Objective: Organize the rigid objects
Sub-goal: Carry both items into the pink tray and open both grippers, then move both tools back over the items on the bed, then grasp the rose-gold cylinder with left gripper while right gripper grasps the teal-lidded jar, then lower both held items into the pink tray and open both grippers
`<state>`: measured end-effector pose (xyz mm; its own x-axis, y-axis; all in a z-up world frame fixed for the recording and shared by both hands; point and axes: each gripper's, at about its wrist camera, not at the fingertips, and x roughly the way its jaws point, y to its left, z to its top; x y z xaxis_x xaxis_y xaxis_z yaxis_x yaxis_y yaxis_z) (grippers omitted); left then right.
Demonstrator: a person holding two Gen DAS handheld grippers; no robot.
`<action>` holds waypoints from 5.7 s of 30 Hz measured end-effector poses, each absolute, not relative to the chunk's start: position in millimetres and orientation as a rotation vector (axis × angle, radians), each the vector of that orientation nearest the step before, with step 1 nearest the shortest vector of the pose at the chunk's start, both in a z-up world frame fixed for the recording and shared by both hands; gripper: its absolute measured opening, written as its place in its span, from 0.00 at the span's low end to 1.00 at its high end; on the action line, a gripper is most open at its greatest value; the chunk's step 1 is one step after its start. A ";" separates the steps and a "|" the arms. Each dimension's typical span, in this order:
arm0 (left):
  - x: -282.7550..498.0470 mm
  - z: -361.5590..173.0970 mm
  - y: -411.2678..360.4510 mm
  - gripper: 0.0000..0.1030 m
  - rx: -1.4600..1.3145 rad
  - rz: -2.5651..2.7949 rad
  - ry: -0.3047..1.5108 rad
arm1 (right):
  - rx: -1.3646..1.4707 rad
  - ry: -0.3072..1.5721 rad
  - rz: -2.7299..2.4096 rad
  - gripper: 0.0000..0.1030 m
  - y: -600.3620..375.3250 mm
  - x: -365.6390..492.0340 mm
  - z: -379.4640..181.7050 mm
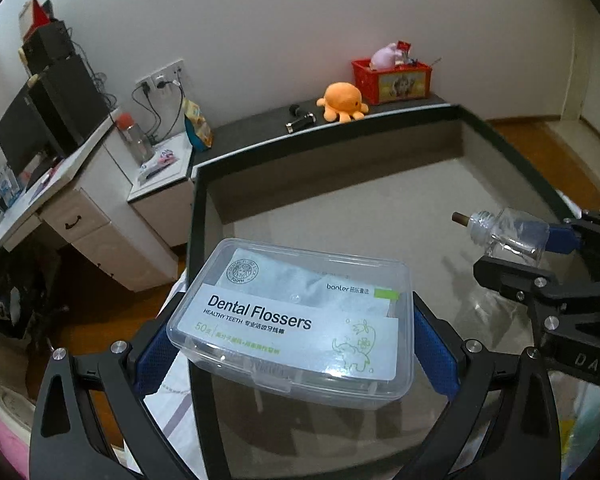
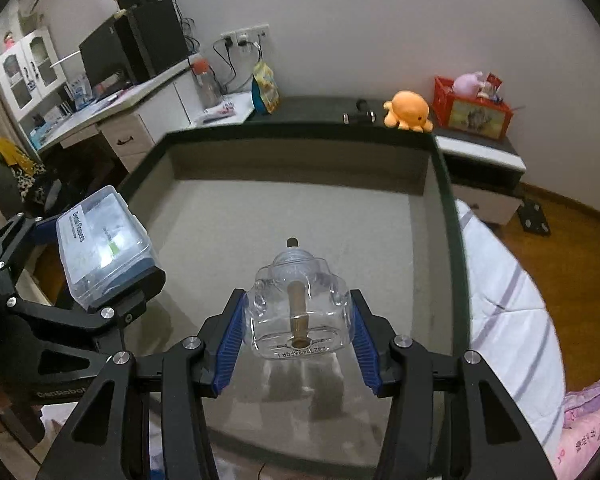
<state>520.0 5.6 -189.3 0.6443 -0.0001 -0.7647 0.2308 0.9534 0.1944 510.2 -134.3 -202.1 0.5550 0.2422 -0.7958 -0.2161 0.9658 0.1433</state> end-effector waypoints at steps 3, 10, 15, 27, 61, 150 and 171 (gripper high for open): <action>525.9 -193.9 8.1 0.99 0.285 -0.134 0.875 | 0.047 0.965 0.274 0.50 -137.8 514.2 -209.8; 517.7 -184.9 25.7 1.00 0.158 -0.187 0.855 | 0.074 0.941 0.276 0.63 -137.4 517.7 -208.6; 496.1 -165.8 42.4 1.00 0.083 -0.187 0.789 | 0.099 0.887 0.271 0.79 -142.1 496.7 -188.4; 353.1 -113.5 56.6 1.00 0.085 -0.148 0.550 | 0.079 0.664 0.270 0.79 -165.4 360.3 -119.5; 177.8 -197.0 -30.5 1.00 0.212 -0.324 0.593 | 0.095 0.584 0.101 0.81 -218.1 180.1 -174.0; 304.2 -136.1 19.1 0.54 0.124 -0.327 0.591 | 0.067 0.662 0.210 0.72 -184.9 306.1 -155.0; 558.2 -178.1 10.7 0.54 0.210 -0.256 0.924 | 0.050 0.931 0.237 0.72 -129.7 547.7 -179.9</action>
